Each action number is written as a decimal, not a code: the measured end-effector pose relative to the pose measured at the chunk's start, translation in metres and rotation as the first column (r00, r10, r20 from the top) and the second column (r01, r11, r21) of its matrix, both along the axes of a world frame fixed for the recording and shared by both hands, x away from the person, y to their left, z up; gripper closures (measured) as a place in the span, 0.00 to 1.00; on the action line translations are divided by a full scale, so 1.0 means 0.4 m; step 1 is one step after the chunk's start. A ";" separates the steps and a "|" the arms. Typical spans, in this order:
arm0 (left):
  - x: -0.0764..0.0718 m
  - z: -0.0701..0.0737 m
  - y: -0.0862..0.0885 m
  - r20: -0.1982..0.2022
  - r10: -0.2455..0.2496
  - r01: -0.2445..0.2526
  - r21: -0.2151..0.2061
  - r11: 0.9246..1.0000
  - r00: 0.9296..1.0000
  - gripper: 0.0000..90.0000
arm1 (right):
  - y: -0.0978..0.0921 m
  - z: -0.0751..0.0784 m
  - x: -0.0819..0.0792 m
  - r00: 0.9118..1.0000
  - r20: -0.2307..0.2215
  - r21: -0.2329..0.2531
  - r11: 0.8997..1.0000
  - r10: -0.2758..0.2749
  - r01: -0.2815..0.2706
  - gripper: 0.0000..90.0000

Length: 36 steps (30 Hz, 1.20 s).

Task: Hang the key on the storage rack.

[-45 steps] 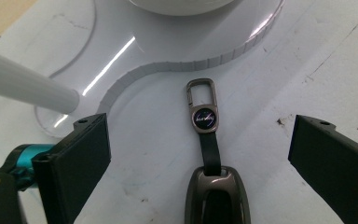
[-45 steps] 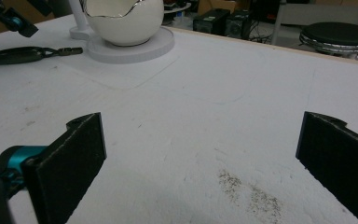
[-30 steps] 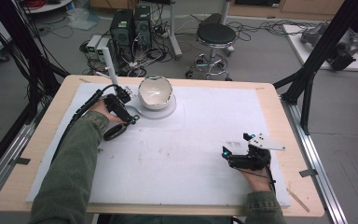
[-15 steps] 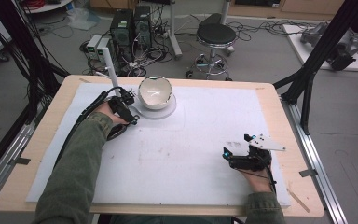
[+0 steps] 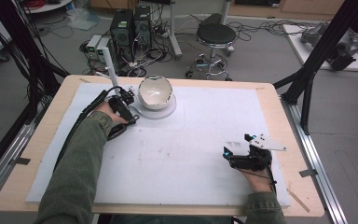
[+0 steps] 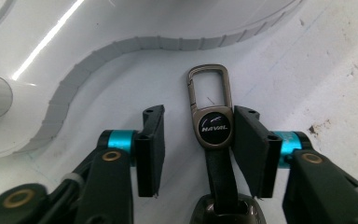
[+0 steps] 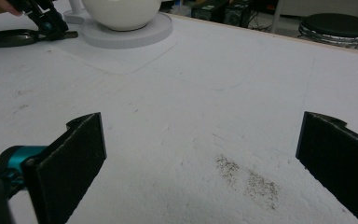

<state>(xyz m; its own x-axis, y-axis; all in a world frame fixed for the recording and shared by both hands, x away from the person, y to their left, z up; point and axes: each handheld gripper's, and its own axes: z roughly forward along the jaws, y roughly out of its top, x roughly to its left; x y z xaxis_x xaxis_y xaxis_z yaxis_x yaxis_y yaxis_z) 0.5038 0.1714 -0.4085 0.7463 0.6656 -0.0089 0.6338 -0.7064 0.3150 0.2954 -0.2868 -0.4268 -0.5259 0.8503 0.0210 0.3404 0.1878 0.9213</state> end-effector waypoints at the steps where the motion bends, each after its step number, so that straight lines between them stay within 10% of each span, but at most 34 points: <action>1: 0.003 0.000 -0.002 -0.004 0.001 0.000 0.002 1.000 1.000 0.70 | 0.000 0.000 0.001 1.000 -0.001 -0.003 1.000 0.000 0.000 0.01; 22: -0.014 0.008 -0.020 0.039 -0.044 0.041 0.071 0.997 0.998 0.78 | -0.009 0.007 -0.005 1.000 0.019 0.014 1.000 -0.014 0.014 0.01; 31: -0.083 0.058 0.000 0.136 -0.056 0.045 0.083 0.996 0.989 0.78 | -0.015 0.013 -0.009 0.999 0.019 0.026 0.999 -0.029 0.028 0.01; 36: -0.132 0.105 0.032 0.165 0.014 -0.010 -0.020 1.000 0.986 0.78 | -0.013 0.014 -0.006 0.999 0.031 0.020 1.000 -0.023 0.023 0.01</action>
<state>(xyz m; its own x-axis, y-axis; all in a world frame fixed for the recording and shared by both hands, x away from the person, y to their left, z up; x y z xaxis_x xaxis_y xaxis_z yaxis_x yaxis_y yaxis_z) 0.4510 0.1842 -0.3663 0.7305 0.6754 0.1008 0.5804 -0.6919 0.4294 0.2929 -0.2921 -0.4211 -0.5068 0.8618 0.0218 0.3153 0.1619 0.9351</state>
